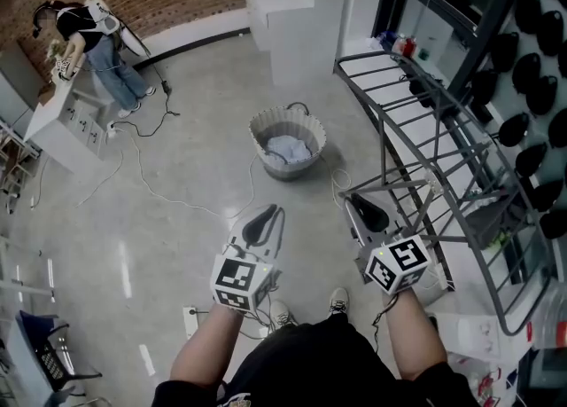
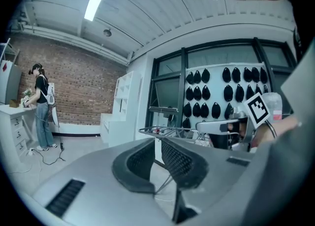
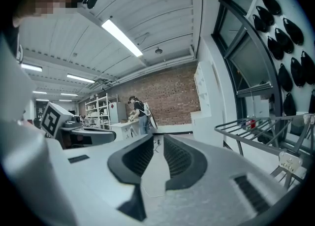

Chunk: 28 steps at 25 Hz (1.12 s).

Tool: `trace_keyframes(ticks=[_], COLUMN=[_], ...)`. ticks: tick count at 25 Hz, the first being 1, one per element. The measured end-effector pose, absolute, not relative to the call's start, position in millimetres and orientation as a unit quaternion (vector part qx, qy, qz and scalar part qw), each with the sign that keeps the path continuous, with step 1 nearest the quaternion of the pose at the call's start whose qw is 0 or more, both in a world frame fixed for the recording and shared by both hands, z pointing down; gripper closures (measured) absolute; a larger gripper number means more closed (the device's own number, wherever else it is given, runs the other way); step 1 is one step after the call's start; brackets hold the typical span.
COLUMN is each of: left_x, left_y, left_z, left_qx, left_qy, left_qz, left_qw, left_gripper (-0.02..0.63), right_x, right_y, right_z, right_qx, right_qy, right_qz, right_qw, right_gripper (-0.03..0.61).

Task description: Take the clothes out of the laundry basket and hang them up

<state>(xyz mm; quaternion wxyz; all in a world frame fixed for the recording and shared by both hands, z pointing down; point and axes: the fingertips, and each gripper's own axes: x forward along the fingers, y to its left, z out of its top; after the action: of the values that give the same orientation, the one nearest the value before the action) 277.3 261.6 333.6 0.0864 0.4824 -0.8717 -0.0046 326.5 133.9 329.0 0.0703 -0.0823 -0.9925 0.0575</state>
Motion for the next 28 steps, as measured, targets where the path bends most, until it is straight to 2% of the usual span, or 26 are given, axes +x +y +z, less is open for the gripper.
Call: trace_keyframes(ticks=[2,3,5,8,21,28], left_x=[270,266,260,251,207,166], left_y=[269,273,281,291,280,234], left_z=[341,342,344,346,354,359], left_qx=[0.483,0.483,0.484,0.486,0.46,0.426], left_qy=[-0.872,-0.872,-0.872,-0.871,-0.884,-0.899], left_qz=[-0.003,-0.002,0.0,0.002,0.011,0.022], left_qw=[0.082,0.081,0.077,0.074,0.086,0.098], left_gripper=[0.598,0.57,0.46,0.429,0.403,0.402], right_x=[320,318,312,303,247,194], right_y=[140,144,150,159,135,77], right_z=[330,330,329,330,328,342], right_qx=[-0.082,-0.08,-0.078,-0.078,-0.097,-0.125], right_qy=[-0.993,-0.993,-0.993,-0.993,-0.991,-0.987], right_qz=[0.056,0.056,0.056,0.054,0.06,0.08], right_qw=[0.069,0.068,0.066,0.065,0.064,0.06], right_gripper=[0.5,0.489,0.463,0.438,0.369,0.36])
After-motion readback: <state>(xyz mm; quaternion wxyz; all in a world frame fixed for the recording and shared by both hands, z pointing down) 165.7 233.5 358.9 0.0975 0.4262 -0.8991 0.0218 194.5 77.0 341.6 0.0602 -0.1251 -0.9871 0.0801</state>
